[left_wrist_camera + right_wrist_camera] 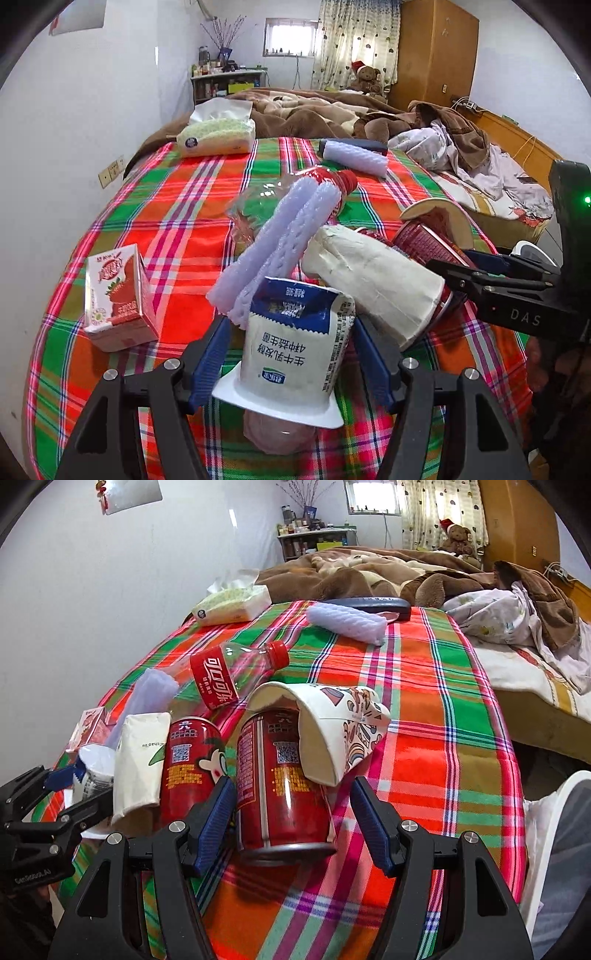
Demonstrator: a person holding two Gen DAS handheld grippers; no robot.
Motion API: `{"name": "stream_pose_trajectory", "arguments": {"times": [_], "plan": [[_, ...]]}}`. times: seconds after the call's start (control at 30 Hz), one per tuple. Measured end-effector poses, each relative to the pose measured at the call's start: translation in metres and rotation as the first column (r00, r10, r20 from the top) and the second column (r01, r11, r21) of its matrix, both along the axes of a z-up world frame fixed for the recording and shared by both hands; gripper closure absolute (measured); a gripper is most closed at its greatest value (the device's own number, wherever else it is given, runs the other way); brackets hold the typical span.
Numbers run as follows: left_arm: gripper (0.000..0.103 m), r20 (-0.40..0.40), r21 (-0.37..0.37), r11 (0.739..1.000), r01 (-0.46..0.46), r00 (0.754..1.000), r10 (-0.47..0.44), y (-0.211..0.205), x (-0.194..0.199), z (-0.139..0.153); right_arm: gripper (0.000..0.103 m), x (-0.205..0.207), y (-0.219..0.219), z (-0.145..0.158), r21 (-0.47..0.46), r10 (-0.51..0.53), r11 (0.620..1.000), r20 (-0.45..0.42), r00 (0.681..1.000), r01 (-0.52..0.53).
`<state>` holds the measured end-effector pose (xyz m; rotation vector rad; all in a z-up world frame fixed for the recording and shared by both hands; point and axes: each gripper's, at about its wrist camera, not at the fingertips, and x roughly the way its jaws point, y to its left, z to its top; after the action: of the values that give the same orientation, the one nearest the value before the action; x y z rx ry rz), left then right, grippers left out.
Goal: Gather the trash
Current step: 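Grasp the white-blue yogurt pouch with the left tool while the right tool grasps a red can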
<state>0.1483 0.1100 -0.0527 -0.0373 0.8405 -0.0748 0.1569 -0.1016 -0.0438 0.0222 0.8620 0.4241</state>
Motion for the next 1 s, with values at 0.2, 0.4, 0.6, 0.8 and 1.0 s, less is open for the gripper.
{"name": "stream_pose_trajectory", "arguments": {"times": [0.2, 0.4, 0.6, 0.8, 1.0], "plan": [[0.036, -0.002, -0.001, 1.000, -0.011, 1.000, 0.011, 0.001, 0.002, -0.002, 0.037, 0.003, 0.005, 0.000, -0.030, 0.008, 1.000, 0.004, 1.000, -0.008], [0.045, 0.005, -0.011, 1.000, -0.004, 1.000, 0.004, -0.002, 0.000, 0.001, 0.049, -0.001, 0.012, 0.000, -0.073, 0.016, 0.997, 0.020, 1.000, -0.015], [0.045, 0.007, -0.021, 1.000, -0.004, 1.000, 0.004, -0.005, -0.003, 0.002, 0.049, 0.000, 0.006, -0.001, -0.055, 0.001, 0.998, 0.018, 1.000, 0.000], [0.045, 0.027, -0.035, 0.999, -0.002, 1.000, 0.003, -0.007, -0.008, 0.010, 0.049, -0.005, 0.001, 0.001, -0.037, -0.014, 0.999, 0.026, 1.000, 0.015], [0.045, 0.047, -0.056, 0.998, 0.006, 0.999, -0.003, -0.010, -0.014, 0.021, 0.049, -0.012, -0.009, 0.004, 0.015, -0.017, 1.000, 0.024, 1.000, 0.016]]}}
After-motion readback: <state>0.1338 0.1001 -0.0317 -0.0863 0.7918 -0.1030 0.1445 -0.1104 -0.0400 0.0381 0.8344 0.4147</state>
